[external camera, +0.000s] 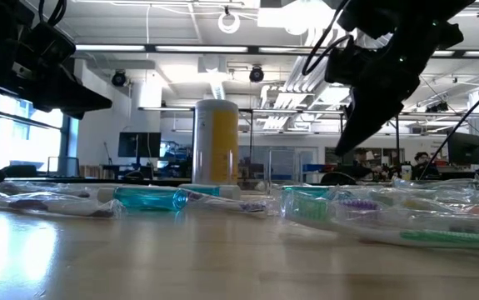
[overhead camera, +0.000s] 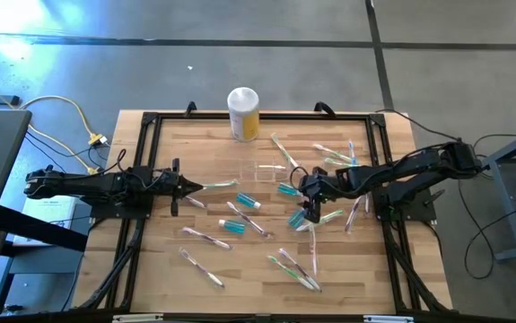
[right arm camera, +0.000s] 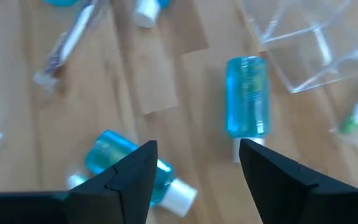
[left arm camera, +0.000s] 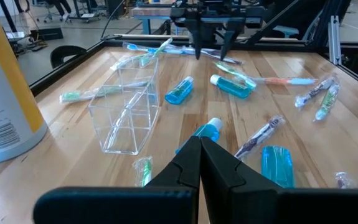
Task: Pick & Place toothbrushing station
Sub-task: Put the mouthwash into the transparent organizer
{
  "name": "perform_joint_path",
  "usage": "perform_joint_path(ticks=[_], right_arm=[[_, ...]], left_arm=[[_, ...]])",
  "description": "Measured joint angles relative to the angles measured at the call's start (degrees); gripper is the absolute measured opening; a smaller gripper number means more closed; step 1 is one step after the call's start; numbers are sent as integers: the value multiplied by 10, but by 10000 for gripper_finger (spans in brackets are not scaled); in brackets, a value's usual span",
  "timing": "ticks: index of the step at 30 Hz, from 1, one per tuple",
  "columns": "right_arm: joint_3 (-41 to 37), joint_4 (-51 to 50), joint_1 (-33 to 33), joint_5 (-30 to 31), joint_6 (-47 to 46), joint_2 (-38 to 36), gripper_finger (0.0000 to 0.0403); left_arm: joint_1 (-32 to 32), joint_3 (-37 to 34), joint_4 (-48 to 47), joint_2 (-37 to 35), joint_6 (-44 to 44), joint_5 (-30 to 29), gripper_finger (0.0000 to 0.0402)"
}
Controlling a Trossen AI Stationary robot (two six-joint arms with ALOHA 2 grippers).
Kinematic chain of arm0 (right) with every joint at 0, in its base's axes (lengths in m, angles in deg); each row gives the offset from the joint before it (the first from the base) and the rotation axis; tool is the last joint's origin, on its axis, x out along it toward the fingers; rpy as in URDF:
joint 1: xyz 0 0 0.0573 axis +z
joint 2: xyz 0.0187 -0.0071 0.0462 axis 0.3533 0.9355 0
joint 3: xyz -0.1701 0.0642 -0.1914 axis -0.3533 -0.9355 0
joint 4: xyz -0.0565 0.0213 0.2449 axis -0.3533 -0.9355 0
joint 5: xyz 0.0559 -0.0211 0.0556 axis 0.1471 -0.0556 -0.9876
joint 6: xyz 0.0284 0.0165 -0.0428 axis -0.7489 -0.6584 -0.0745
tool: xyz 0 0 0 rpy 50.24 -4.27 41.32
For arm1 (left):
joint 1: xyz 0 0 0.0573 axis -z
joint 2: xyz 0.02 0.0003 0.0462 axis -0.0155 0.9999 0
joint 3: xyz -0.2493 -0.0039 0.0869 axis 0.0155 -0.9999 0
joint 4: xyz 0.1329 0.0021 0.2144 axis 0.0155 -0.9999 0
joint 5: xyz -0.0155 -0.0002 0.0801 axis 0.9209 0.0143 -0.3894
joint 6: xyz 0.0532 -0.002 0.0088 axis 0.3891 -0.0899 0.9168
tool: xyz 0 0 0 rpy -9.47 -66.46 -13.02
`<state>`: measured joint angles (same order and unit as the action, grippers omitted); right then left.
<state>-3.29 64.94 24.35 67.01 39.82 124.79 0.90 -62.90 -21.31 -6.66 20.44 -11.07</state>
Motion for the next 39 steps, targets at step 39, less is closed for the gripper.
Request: perform_joint_path(ticks=[39], right_arm=[[0,0,1,-42,-19,0,220]], left_arm=[[0,121,-1,1,-25,86,0]])
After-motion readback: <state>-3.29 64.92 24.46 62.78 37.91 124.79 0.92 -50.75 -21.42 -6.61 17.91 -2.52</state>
